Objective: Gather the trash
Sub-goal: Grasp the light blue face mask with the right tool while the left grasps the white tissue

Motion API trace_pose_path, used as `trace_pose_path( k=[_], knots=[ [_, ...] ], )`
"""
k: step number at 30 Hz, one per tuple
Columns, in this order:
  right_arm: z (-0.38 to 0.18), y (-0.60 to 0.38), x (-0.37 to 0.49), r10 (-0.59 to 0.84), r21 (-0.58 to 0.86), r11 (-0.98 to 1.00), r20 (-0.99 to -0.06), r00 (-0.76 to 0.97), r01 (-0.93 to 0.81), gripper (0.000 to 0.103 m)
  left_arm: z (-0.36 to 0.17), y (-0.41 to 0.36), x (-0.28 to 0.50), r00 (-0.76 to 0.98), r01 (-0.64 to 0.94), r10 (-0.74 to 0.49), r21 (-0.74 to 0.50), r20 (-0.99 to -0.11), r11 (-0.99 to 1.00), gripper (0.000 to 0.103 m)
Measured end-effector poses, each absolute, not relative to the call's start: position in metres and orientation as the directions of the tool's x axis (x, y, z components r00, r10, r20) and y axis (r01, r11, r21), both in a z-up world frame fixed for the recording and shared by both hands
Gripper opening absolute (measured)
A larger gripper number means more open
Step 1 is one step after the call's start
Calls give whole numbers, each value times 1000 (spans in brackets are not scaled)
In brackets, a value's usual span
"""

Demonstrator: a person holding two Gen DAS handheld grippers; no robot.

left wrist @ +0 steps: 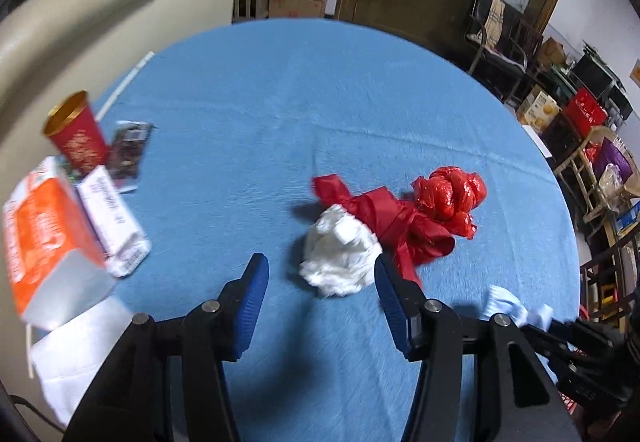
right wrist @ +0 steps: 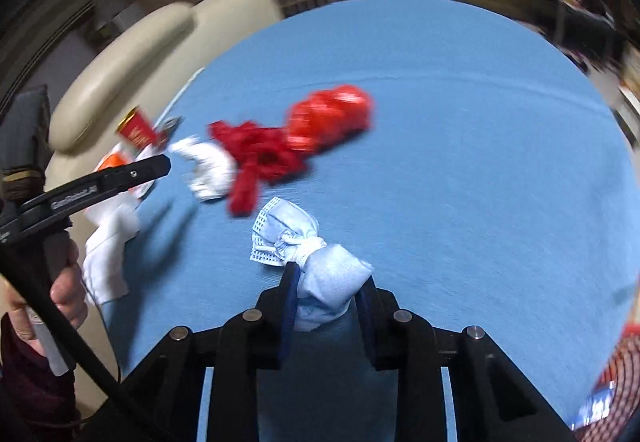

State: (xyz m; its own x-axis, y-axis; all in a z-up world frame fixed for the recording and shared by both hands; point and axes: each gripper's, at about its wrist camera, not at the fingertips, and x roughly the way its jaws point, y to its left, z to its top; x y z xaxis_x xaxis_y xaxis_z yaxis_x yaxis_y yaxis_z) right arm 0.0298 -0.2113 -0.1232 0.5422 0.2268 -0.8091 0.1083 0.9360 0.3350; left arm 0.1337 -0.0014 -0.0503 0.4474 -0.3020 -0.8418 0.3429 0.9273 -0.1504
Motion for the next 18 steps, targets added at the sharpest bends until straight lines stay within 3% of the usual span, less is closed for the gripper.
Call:
trace_pose_path(
  k=[6,8,12,13,18],
  knots=[
    [-129,-243,11,194,364,904,-818,542,226,29,-73,-18,153,404,341,-304,-166,-863,925,55],
    [-131,-246,7,189,368,897,-820,540,245,29,-77,-20,156,396,347,-315,-177,-863,921,38],
    [-139,-251,3,192,380,885,-825,531,270,29,-76,-22,153,415,367,-321,-166,-851,915,26],
    [-140,-251,4,196,385,882,-825,530,272,29,-75,-21,151,418,364,-322,-168,-849,916,19],
    [-137,-246,13,223,408,880,-808,546,243,29,-70,-12,126,424,356,-314,-163,-849,920,18]
  ],
)
